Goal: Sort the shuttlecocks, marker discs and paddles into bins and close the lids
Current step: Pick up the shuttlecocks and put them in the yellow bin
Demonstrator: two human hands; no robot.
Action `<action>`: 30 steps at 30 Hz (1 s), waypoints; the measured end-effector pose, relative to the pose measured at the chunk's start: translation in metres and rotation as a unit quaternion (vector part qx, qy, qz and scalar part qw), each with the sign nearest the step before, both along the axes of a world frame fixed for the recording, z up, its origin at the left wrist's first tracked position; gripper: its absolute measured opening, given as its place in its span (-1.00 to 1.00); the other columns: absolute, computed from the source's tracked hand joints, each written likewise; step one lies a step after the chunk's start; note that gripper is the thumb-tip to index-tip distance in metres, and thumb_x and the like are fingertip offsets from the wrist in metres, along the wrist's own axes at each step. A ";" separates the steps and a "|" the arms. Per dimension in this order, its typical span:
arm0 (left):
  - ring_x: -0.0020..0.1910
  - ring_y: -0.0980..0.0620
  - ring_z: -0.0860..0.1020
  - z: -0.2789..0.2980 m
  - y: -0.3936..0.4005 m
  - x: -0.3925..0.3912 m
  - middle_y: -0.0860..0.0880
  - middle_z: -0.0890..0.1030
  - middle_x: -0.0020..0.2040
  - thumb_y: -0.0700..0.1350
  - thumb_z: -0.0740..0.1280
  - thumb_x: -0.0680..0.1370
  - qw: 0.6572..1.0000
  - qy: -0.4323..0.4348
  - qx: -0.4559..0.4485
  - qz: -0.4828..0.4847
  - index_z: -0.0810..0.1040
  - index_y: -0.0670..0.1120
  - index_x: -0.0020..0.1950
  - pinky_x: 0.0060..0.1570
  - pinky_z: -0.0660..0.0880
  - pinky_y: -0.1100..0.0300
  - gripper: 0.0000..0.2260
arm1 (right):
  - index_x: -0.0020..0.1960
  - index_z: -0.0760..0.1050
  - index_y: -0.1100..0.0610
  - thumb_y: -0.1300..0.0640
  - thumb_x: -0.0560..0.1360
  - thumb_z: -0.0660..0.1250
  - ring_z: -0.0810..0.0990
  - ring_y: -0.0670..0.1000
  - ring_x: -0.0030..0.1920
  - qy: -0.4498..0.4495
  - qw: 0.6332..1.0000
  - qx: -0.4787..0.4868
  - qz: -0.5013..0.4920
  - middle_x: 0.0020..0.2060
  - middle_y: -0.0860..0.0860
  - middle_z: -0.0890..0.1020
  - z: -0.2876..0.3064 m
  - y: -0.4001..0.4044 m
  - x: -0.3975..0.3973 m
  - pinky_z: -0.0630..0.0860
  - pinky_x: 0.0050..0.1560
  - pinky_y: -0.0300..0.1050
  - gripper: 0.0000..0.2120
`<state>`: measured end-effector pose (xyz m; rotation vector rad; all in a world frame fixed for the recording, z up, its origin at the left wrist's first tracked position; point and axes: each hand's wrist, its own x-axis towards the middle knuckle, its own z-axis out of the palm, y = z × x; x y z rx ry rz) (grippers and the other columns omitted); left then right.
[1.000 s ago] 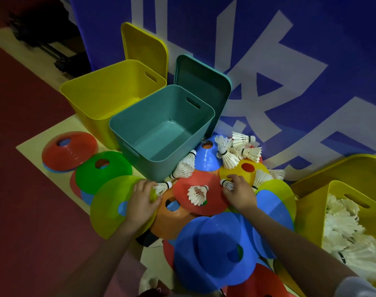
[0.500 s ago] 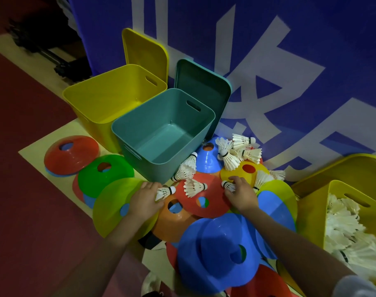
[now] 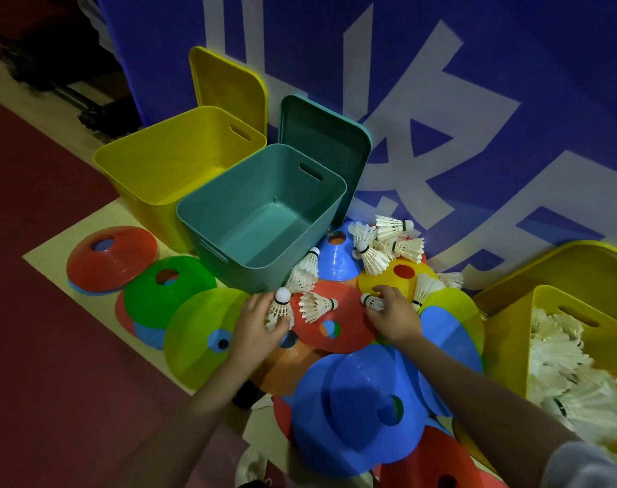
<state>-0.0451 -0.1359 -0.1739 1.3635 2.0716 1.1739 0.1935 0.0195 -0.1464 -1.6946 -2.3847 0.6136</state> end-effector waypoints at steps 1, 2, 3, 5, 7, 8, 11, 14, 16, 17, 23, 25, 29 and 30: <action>0.06 0.01 0.46 0.004 0.001 0.002 0.00 0.51 0.03 0.16 0.25 0.39 1.000 0.010 0.008 0.000 0.50 -0.11 0.18 0.00 0.43 0.15 -0.52 | 0.32 0.41 0.08 0.02 0.48 0.35 0.53 0.15 0.09 0.007 1.000 0.000 -0.001 0.16 0.10 0.51 0.001 0.000 0.000 0.50 -0.05 0.00 -0.56; 0.06 0.00 0.46 0.009 0.002 0.003 0.00 0.52 0.02 0.16 0.25 0.40 1.000 0.020 0.015 -0.003 0.50 -0.11 0.17 -0.01 0.42 0.16 -0.53 | 0.32 0.41 0.08 0.02 0.48 0.35 0.53 0.14 0.08 0.019 1.000 0.000 -0.003 0.16 0.10 0.51 0.002 -0.001 0.000 0.49 -0.05 -0.01 -0.57; 0.06 0.00 0.46 0.014 0.004 0.005 0.00 0.52 0.01 0.16 0.25 0.41 0.999 0.025 0.023 -0.010 0.50 -0.11 0.17 -0.02 0.43 0.15 -0.54 | 0.31 0.42 0.08 0.02 0.48 0.35 0.53 0.12 0.08 0.039 0.999 -0.001 -0.008 0.15 0.10 0.51 0.006 -0.002 -0.001 0.49 -0.05 -0.02 -0.58; 0.05 0.04 0.48 0.029 0.009 0.011 0.03 0.49 0.04 0.14 0.25 0.44 0.999 0.004 0.035 -0.034 0.47 -0.07 0.23 -0.01 0.48 0.11 -0.56 | 0.29 0.45 0.08 0.03 0.48 0.37 0.53 0.07 0.08 0.104 0.994 -0.007 -0.031 0.14 0.06 0.52 0.016 -0.004 -0.001 0.49 0.00 -0.05 -0.60; 0.09 0.10 0.48 0.044 0.017 0.018 0.06 0.46 0.12 0.09 0.27 0.48 0.997 -0.024 0.037 -0.069 0.40 -0.01 0.36 0.05 0.50 0.09 -0.54 | 0.22 0.50 0.06 0.06 0.48 0.39 0.54 0.03 0.08 0.182 0.982 -0.003 -0.051 0.11 0.02 0.54 0.030 -0.007 0.002 0.50 0.07 -0.05 -0.67; 0.13 0.13 0.47 0.052 0.022 0.024 0.07 0.45 0.17 0.05 0.29 0.51 0.995 -0.033 0.038 -0.089 0.36 0.01 0.41 0.10 0.48 0.12 -0.52 | 0.17 0.53 0.06 0.08 0.47 0.40 0.55 0.01 0.08 0.216 0.975 0.010 -0.057 0.09 0.01 0.56 0.039 -0.008 0.005 0.50 0.09 -0.05 -0.72; 0.23 0.22 0.46 0.074 0.040 0.047 0.13 0.46 0.29 -0.01 0.31 0.53 0.985 -0.083 0.058 -0.142 0.30 0.11 0.46 0.17 0.44 0.22 -0.51 | 0.09 0.57 0.06 0.12 0.48 0.40 0.56 -0.10 0.01 0.287 0.953 0.040 -0.085 0.02 -0.03 0.59 0.072 -0.014 0.029 0.49 -0.01 -0.29 -0.82; 0.12 0.28 0.53 0.097 0.057 0.084 0.16 0.57 0.17 0.01 0.31 0.49 0.975 -0.114 0.089 -0.170 0.44 0.18 0.32 0.09 0.46 0.33 -0.61 | 0.07 0.57 0.03 0.12 0.49 0.39 0.58 -0.10 -0.01 0.354 0.924 0.060 -0.130 -0.01 -0.04 0.61 0.101 -0.018 0.077 0.49 -0.05 -0.32 -0.85; 0.13 0.33 0.51 0.108 0.067 0.117 0.22 0.57 0.14 0.01 0.32 0.47 0.970 -0.110 0.103 -0.189 0.49 0.16 0.25 0.12 0.41 0.41 -0.65 | 0.04 0.58 0.01 0.05 0.47 0.39 0.60 -0.03 -0.01 0.383 0.902 0.090 -0.180 -0.02 -0.01 0.63 0.115 -0.023 0.119 0.53 -0.01 -0.16 -0.84; 0.14 0.34 0.50 0.112 0.072 0.134 0.22 0.57 0.15 0.02 0.32 0.46 0.967 -0.110 0.108 -0.205 0.51 0.15 0.23 0.13 0.39 0.42 -0.67 | 0.02 0.57 0.01 0.03 0.46 0.38 0.61 -0.02 -0.03 0.386 0.892 0.104 -0.210 -0.04 0.01 0.64 0.121 -0.026 0.142 0.54 -0.04 -0.14 -0.85; 0.04 0.14 0.54 0.126 0.095 0.245 0.13 0.57 0.09 0.12 0.31 0.46 0.935 -0.091 0.085 -0.332 0.52 0.20 0.22 -0.04 0.51 0.21 -0.68 | 0.06 0.55 0.11 0.06 0.47 0.33 0.59 0.08 -0.02 0.332 0.857 0.147 -0.364 -0.09 0.04 0.62 0.132 -0.049 0.273 0.45 -0.07 -0.11 -0.79; -0.01 0.09 0.54 0.127 0.099 0.280 0.08 0.57 0.08 0.14 0.31 0.46 0.928 -0.089 0.071 -0.354 0.52 0.18 0.22 -0.06 0.52 0.15 -0.67 | 0.16 0.54 0.19 0.11 0.52 0.31 0.57 0.12 0.07 0.290 0.858 0.132 -0.402 0.02 0.11 0.61 0.124 -0.048 0.308 0.40 -0.02 -0.13 -0.75; -0.25 0.21 0.42 0.131 0.102 0.332 0.14 0.48 -0.10 0.01 0.34 0.54 0.928 -0.038 0.038 -0.368 0.49 0.14 0.28 -0.29 0.30 0.42 -0.69 | 0.21 0.52 0.19 0.05 0.53 0.31 0.55 0.14 0.13 0.240 0.878 0.096 -0.404 0.13 0.14 0.60 0.110 -0.032 0.337 0.39 -0.02 -0.12 -0.68; -0.27 0.20 0.39 0.131 0.101 0.340 0.16 0.44 -0.14 0.01 0.33 0.54 0.929 -0.022 0.031 -0.367 0.47 0.12 0.31 -0.32 0.27 0.42 -0.67 | 0.22 0.52 0.19 0.04 0.52 0.32 0.55 0.13 0.12 0.236 0.886 0.088 -0.389 0.12 0.13 0.61 0.108 -0.025 0.337 0.39 -0.03 -0.12 -0.67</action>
